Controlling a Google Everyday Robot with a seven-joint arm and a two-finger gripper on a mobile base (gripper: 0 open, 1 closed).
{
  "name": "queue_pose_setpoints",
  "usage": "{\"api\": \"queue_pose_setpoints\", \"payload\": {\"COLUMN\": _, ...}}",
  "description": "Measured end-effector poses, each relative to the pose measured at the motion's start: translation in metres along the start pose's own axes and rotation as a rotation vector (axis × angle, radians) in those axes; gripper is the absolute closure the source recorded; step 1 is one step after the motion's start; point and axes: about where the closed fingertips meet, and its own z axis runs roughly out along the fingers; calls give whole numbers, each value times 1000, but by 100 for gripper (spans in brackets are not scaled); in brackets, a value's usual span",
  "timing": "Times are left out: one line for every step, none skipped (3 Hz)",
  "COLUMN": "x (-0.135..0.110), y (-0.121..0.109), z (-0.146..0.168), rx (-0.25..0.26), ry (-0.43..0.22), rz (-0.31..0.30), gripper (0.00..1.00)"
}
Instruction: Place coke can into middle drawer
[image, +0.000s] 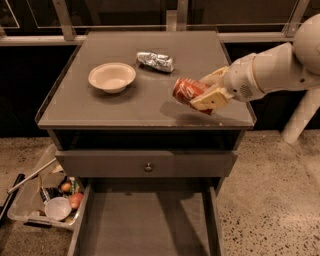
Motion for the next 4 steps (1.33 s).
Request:
{"api": "queue_pose_setpoints", "payload": {"x": 3, "y": 29, "z": -28, "rx": 16, "ry": 14, "rz": -55, "gripper": 100}}
{"api": "queue_pose_setpoints", "payload": {"x": 20, "y": 62, "z": -50, "rx": 45, "ry": 44, "rz": -76, "gripper": 100}}
{"api": "queue_pose_setpoints", "payload": {"x": 49, "y": 94, "z": -56, "rx": 73, "ry": 74, "rz": -72, "gripper": 100}}
{"api": "queue_pose_setpoints", "payload": {"x": 95, "y": 107, "z": -41, "rx": 94, "ry": 120, "rz": -41, "gripper": 100}}
